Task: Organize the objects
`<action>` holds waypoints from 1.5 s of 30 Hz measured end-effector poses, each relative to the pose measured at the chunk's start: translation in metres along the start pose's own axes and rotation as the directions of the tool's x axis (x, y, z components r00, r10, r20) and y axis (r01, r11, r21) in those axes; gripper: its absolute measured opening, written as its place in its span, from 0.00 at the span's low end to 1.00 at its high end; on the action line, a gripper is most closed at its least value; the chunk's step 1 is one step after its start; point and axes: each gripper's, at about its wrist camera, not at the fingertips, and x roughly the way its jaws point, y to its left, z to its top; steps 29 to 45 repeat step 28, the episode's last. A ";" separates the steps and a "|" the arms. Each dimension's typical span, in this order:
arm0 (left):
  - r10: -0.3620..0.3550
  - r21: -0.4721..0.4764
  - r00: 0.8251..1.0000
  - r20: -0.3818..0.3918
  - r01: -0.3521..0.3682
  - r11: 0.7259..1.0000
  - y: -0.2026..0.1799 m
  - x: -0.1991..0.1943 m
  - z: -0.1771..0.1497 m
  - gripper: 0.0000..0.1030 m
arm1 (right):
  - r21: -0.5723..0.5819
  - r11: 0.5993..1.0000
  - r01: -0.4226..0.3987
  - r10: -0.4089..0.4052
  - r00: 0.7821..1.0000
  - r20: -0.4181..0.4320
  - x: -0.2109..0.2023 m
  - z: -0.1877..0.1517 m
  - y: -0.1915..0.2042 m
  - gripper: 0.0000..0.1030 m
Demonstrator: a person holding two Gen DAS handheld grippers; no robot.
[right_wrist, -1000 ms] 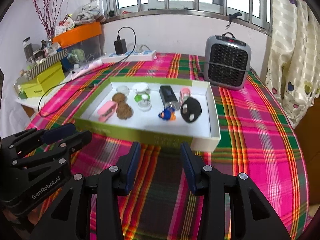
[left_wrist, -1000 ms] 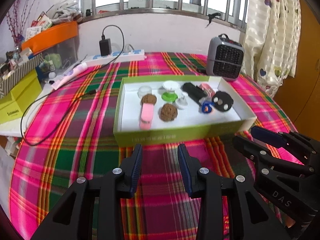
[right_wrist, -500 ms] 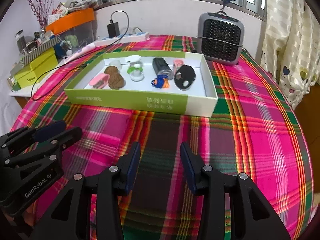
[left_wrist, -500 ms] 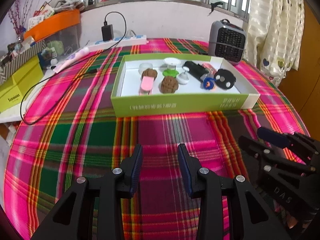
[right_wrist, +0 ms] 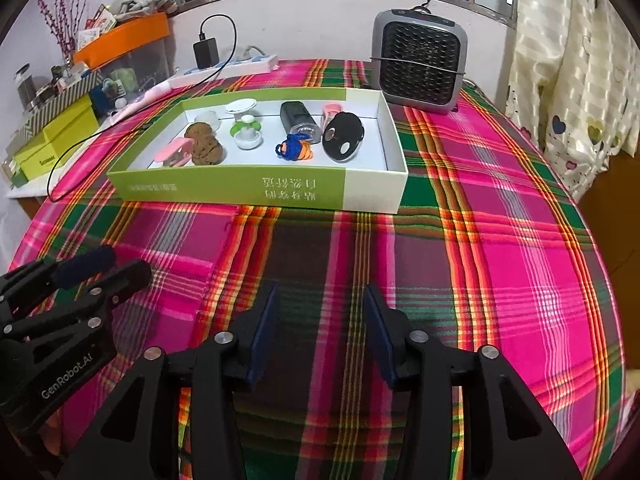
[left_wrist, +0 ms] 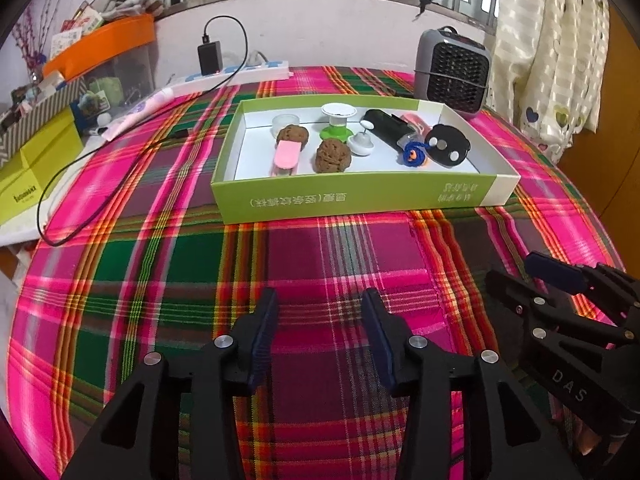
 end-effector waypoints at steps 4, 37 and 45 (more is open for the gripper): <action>0.013 0.018 1.000 -0.003 -0.013 1.000 -0.003 0.000 0.000 0.44 | 0.001 1.000 0.000 0.000 1.000 0.000 0.000 -0.001 0.000 0.46; 0.010 0.015 1.000 -0.004 -0.009 1.000 -0.003 0.000 0.000 0.48 | 0.002 1.000 -0.001 0.001 1.000 0.000 0.000 -0.001 0.000 0.48; 0.010 0.015 1.000 -0.004 -0.009 1.000 -0.003 0.000 0.000 0.48 | 0.002 1.000 -0.001 0.001 1.000 0.000 0.000 -0.001 0.000 0.48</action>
